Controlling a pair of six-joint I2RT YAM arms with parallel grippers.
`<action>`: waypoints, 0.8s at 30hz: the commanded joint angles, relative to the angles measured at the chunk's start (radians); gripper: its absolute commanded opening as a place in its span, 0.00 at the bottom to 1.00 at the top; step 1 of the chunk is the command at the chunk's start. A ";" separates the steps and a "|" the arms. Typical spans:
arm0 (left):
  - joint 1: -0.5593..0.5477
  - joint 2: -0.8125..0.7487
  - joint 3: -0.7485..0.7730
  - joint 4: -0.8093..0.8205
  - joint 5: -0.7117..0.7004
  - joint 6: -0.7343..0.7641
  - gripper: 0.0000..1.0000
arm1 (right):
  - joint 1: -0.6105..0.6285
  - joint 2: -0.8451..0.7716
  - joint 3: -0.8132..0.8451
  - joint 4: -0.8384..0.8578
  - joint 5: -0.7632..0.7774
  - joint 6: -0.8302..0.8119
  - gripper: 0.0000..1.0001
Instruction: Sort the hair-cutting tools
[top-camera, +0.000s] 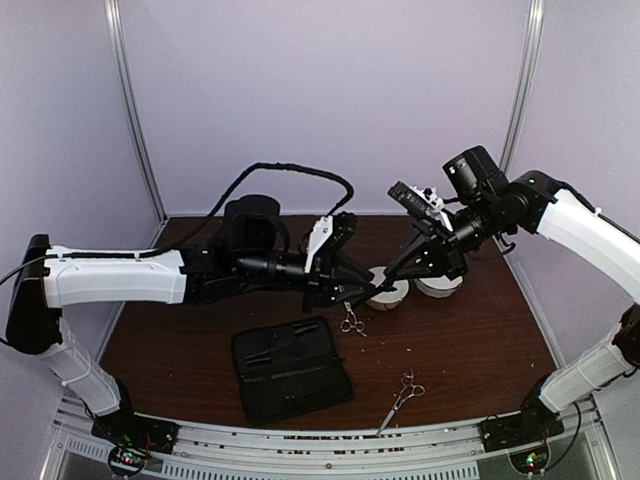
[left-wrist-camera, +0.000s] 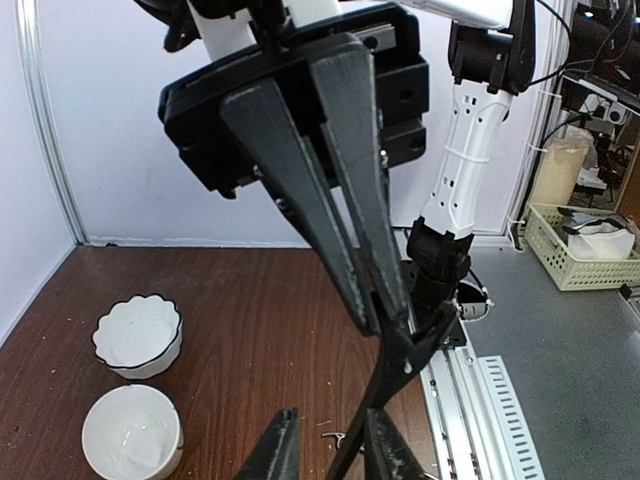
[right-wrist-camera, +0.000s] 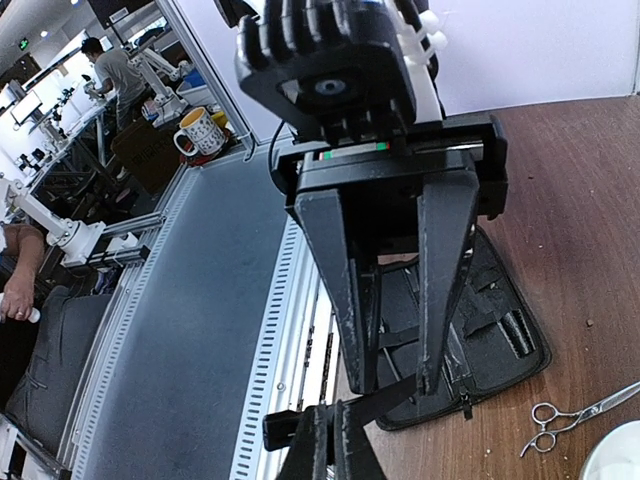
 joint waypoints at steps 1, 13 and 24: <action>-0.019 0.022 0.058 -0.025 0.014 0.041 0.25 | 0.006 -0.006 -0.002 0.011 0.014 -0.013 0.00; -0.035 0.049 0.095 -0.093 0.029 0.096 0.29 | 0.006 0.005 0.005 0.012 0.034 -0.008 0.00; -0.052 0.084 0.151 -0.217 0.104 0.177 0.35 | 0.006 0.019 0.004 -0.003 0.058 -0.032 0.00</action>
